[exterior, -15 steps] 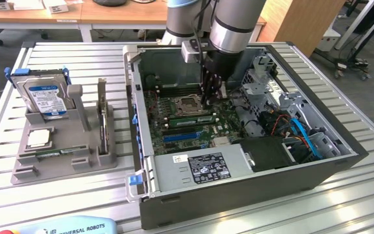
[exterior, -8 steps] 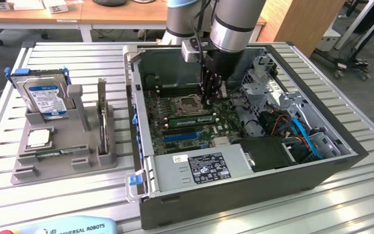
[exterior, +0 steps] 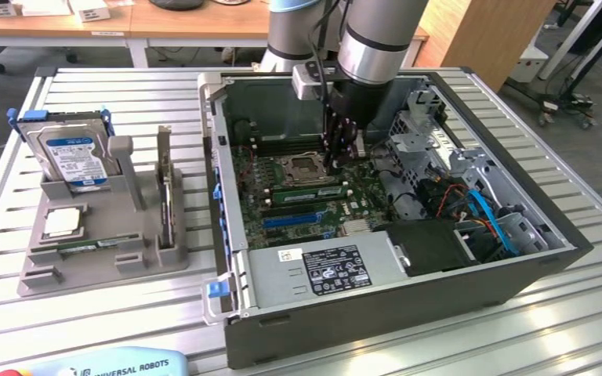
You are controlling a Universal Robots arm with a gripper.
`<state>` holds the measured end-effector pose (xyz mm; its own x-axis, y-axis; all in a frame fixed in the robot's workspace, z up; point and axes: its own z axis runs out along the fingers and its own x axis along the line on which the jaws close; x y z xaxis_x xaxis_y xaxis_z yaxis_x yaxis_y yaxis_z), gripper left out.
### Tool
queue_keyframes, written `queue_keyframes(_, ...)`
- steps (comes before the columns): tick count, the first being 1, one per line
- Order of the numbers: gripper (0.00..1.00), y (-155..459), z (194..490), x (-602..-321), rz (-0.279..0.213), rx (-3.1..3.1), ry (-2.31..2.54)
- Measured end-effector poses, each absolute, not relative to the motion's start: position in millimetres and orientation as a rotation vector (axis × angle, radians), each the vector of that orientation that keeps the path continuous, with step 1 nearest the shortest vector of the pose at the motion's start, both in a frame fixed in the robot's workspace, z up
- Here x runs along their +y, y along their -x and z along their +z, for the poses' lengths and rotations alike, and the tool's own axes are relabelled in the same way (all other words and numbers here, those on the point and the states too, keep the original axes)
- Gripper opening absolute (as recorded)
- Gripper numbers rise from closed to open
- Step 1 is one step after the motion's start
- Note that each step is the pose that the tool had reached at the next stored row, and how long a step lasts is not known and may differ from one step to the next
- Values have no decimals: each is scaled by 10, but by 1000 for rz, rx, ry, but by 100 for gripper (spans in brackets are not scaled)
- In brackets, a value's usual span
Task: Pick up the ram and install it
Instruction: 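Press down the ram until it locks into place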
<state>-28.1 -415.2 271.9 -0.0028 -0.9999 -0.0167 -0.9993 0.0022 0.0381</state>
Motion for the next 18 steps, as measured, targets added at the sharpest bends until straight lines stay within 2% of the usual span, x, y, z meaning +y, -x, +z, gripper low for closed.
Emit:
queue_keyframes(6, 25, 281, 2719, -4152, -61, -2213, -2208)
queue_keyframes(7, 24, 281, 2719, -4152, -61, -2213, -2208)
queue_keyframes(8, 17, 281, 2719, -4152, -61, -2213, -2208)
queue_keyframes(9, 17, 281, 2720, -4152, -61, -2213, -2208)
queue_keyframes(10, 11, 281, 2719, -4152, -61, -2213, -2208)
queue_keyframes(18, 10, 281, 2720, -4152, -61, -2213, -2208)
